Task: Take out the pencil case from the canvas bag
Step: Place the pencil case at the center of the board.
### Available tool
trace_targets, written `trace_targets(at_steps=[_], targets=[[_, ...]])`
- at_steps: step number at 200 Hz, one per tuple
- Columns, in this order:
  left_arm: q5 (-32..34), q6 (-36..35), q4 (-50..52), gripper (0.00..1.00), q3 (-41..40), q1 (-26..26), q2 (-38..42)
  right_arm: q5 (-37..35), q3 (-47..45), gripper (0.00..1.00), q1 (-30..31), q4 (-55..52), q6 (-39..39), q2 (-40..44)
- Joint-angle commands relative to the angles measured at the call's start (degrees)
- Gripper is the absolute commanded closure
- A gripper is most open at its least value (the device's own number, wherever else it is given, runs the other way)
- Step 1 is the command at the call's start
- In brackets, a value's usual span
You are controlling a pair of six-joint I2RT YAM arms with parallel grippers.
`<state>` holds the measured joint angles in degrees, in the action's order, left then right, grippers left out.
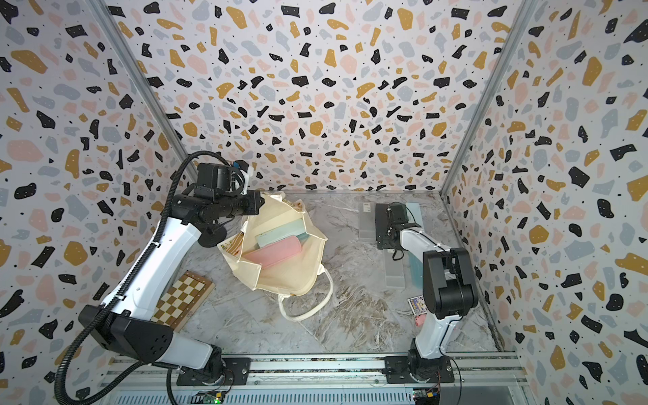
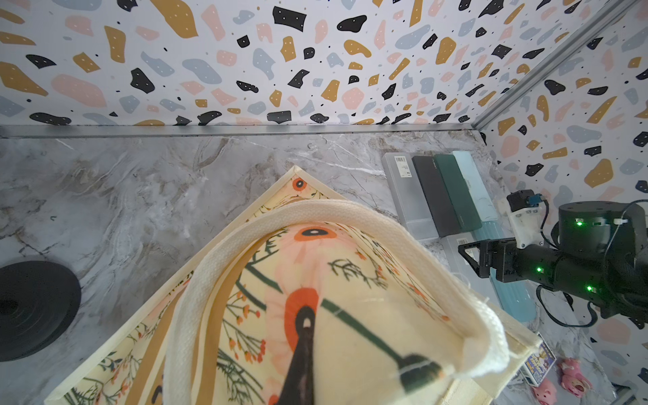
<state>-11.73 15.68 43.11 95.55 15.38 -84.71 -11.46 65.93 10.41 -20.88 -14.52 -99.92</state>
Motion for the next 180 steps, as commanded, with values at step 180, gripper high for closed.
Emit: trace_targets(at_steps=[180], targets=[[-10.77, 5.39, -10.81, 1.0, -11.27, 1.18, 9.29, -10.9, -12.49, 0.49, 8.03, -3.9, -5.93, 3.77]])
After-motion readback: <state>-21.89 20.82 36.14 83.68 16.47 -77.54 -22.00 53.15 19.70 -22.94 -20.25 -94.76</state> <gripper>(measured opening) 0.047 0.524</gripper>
